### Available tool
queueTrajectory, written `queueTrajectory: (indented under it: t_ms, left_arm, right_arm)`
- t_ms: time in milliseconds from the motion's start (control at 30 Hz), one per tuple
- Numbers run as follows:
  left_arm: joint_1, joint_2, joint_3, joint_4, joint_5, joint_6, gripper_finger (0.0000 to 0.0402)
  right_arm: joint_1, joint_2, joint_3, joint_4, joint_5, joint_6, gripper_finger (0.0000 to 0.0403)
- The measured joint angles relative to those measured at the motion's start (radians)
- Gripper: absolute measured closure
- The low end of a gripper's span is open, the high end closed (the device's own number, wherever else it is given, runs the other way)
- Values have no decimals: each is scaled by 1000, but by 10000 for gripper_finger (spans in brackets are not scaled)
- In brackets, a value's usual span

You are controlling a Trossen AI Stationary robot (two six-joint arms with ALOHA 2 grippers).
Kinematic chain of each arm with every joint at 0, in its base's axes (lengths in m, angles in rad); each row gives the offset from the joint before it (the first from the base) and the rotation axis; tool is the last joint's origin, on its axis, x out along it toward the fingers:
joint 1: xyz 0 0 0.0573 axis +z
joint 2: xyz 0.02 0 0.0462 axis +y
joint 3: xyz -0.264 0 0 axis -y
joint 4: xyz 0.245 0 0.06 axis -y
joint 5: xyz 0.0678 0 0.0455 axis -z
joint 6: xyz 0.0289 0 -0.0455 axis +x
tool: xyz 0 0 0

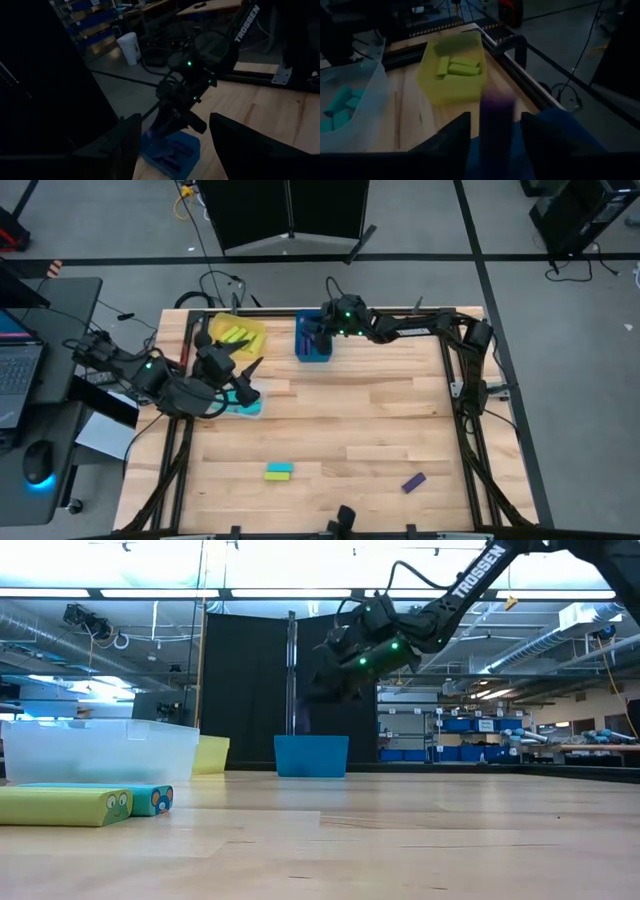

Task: Sort blocks
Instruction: Put the purple block into the blue bin

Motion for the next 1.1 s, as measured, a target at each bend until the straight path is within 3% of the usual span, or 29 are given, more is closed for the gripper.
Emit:
queueTrajectory:
  t_ms: [167, 333, 767, 1100]
  left_arm:
    - [0, 0, -22, -1, -1, -21, 158]
    - [0, 0, -23, 1, 0, -28, 158]
    - [2, 77, -23, 0, 28, -3, 158]
    - [43, 248, -24, 18, 173, 33, 158]
  right_arm:
    - [-15, -25, 0, -44, 0, -3, 168]
    - [-22, -130, -24, -76, 0, -15, 149]
    - [58, -743, -373, 55, 132, -56, 189]
    - [233, -1120, -588, -3, 245, -59, 201]
